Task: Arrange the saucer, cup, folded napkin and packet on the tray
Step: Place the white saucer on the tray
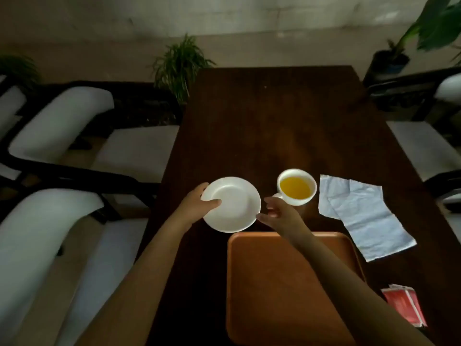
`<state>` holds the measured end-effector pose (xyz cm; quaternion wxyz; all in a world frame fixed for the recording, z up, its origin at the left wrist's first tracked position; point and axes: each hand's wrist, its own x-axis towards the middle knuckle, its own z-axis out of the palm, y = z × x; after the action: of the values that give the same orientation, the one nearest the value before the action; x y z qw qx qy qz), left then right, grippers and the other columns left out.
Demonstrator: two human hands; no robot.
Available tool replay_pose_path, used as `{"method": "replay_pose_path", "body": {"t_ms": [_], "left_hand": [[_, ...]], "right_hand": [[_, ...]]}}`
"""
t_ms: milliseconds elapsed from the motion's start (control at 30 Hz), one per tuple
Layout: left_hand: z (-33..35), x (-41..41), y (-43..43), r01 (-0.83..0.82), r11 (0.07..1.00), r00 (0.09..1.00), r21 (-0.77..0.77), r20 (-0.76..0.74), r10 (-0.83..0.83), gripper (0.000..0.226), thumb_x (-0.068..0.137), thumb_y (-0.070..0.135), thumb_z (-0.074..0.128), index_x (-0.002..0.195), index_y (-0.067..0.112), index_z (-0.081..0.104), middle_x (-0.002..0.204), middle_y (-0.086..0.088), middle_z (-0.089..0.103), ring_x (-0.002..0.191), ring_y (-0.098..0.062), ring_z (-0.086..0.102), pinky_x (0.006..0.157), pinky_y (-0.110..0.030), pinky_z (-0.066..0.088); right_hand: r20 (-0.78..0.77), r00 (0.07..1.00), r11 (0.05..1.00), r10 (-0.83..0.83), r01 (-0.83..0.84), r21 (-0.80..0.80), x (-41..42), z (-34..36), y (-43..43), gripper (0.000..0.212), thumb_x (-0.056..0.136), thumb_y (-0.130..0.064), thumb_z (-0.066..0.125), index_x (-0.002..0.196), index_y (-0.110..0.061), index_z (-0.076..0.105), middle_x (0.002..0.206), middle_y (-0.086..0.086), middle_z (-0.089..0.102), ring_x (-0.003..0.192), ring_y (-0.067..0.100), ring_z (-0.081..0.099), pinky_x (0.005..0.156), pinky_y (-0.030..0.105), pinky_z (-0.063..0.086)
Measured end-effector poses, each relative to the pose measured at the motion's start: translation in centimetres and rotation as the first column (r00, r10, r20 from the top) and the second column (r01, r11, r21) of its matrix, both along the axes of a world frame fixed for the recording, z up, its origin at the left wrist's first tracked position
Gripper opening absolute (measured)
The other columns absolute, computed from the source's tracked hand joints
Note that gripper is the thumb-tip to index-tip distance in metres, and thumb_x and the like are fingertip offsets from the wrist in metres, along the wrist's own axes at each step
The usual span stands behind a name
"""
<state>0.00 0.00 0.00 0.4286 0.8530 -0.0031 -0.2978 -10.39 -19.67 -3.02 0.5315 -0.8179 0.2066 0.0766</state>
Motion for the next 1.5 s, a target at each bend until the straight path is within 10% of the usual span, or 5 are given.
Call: {"method": "replay_pose_path", "body": {"t_ms": [200, 433, 1500], "left_hand": [[-3.4, 1.3, 0.0, 0.053, 0.975, 0.995, 0.214, 0.075, -0.071, 0.061, 0.077, 0.019, 0.064, 0.132, 0.019, 0.038, 0.132, -0.013, 0.047, 0.123, -0.033, 0.043, 0.101, -0.051, 0.040], [-6.2, 3.5, -0.3, 0.059, 0.950, 0.989, 0.306, 0.109, -0.097, 0.070, 0.077, 0.011, 0.061, 0.138, 0.017, 0.027, 0.140, -0.014, 0.032, 0.128, -0.035, 0.033, 0.101, -0.046, 0.037], [-5.6, -13.6, -0.8, -0.067, 0.986, 0.958, 0.152, 0.286, 0.021, 0.056, 0.068, 0.010, 0.064, 0.120, 0.021, 0.046, 0.124, -0.011, 0.044, 0.106, -0.027, 0.050, 0.078, -0.032, 0.040]], "right_hand": [[-0.073, 0.995, 0.981, -0.064, 0.049, -0.189, 1.9, -4.0, 2.8, 0.075, 0.072, -0.024, 0.074, 0.135, -0.011, 0.036, 0.136, 0.020, 0.040, 0.121, 0.037, 0.043, 0.103, 0.051, 0.039], [-0.020, 0.989, 0.977, -0.146, 0.141, -0.157, 4.0, -6.6, 4.0, 0.080, 0.070, -0.007, 0.072, 0.137, -0.011, 0.028, 0.135, 0.018, 0.029, 0.122, 0.034, 0.038, 0.100, 0.035, 0.036], [-0.009, 1.000, 0.991, -0.008, 0.007, -0.137, -10.5, -3.3, 0.6, 0.078, 0.069, -0.006, 0.070, 0.135, -0.021, 0.031, 0.128, 0.015, 0.032, 0.117, 0.033, 0.039, 0.089, 0.033, 0.038]]}}
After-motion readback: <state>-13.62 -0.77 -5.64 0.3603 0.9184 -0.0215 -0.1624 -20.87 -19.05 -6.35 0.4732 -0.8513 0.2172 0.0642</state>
